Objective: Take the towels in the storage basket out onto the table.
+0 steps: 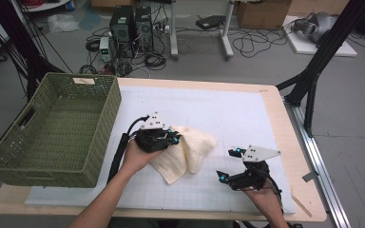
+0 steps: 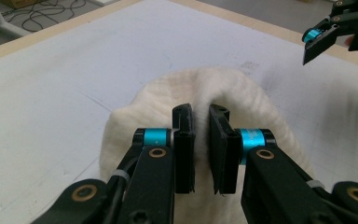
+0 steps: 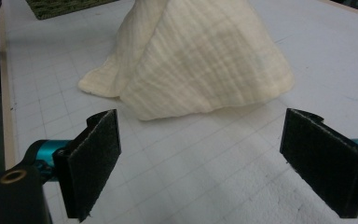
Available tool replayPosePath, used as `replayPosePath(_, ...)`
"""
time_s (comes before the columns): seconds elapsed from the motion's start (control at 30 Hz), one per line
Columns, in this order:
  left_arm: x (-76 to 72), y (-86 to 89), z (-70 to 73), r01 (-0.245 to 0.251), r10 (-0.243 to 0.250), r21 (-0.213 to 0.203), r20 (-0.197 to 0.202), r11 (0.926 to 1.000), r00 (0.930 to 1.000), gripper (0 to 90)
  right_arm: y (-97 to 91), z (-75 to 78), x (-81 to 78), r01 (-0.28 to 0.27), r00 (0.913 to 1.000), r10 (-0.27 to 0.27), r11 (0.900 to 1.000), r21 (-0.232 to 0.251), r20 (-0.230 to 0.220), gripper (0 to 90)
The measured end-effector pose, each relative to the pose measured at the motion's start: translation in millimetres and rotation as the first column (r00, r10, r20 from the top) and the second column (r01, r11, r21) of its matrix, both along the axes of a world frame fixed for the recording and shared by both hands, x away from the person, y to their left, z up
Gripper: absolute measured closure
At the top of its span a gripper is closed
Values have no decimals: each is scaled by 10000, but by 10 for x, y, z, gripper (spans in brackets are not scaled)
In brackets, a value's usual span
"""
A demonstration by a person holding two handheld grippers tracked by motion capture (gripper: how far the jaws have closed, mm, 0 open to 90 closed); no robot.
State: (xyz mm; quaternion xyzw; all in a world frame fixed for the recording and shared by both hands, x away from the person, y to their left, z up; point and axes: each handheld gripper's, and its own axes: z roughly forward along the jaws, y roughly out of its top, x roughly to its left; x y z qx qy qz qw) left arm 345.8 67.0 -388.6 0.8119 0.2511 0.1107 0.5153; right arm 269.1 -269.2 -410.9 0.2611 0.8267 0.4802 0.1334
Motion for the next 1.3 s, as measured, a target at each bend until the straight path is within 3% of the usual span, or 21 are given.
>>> replayPosePath(0.23,30,-27,-68,32,-32,-16,-142,10000,9999,773,22,-4,21,-6,10000,6,10000,-34,21,115)
replayPosePath(0.37,34,-21,-64,-121,121,9,-178,9999,9998,634,39,-1,30,-20,10000,20,10000,-26,-25,116)
replayPosePath(0.63,-65,106,69,-194,197,-447,63,9988,9998,507,112,31,70,-265,9996,265,9996,24,112,152)
replayPosePath(0.93,-283,248,48,-193,201,-286,280,9994,9994,472,261,32,101,-758,9970,758,9971,-27,134,259)
replayPosePath(1.3,-471,331,-221,-110,111,167,-97,9998,9999,493,421,-42,127,-926,9956,931,9950,-372,125,395)
